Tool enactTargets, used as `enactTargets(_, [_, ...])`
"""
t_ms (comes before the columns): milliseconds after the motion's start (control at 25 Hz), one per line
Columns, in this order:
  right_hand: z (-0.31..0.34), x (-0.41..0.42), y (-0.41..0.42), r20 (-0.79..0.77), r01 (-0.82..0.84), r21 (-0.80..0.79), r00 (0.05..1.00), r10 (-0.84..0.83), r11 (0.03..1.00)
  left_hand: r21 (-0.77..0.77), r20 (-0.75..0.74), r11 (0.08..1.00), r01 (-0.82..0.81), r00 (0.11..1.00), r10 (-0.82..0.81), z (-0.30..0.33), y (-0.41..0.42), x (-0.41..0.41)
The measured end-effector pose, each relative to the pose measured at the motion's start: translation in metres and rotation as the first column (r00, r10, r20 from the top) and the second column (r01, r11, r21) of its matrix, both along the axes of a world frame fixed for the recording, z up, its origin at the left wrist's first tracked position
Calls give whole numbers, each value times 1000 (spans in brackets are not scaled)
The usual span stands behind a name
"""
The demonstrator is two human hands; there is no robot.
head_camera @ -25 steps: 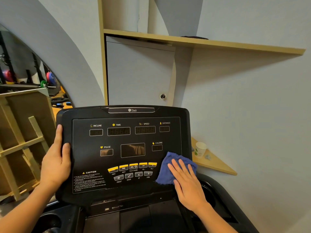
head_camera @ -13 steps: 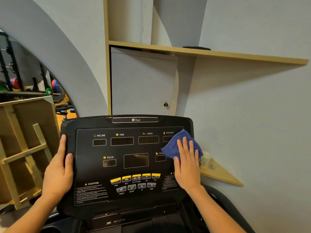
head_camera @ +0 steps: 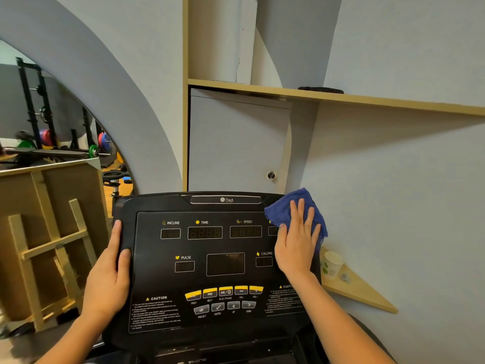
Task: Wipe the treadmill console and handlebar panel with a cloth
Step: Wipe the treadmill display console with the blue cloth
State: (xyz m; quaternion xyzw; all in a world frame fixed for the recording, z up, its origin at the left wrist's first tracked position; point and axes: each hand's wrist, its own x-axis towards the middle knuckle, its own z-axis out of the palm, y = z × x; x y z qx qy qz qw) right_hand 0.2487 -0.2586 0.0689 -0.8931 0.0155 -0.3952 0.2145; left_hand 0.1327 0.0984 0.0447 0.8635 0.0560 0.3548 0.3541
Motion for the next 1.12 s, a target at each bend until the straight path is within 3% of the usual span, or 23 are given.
enactTargets(400, [10,-1,52,45,-69,-3,997,69,998,-4,21,1000,15,1000,-15,-7,7,7])
enactTargets(1120, [21,-14,140,17,-205,-246,976,216,947,-14,53,997,70,996,-69,-17,17,18])
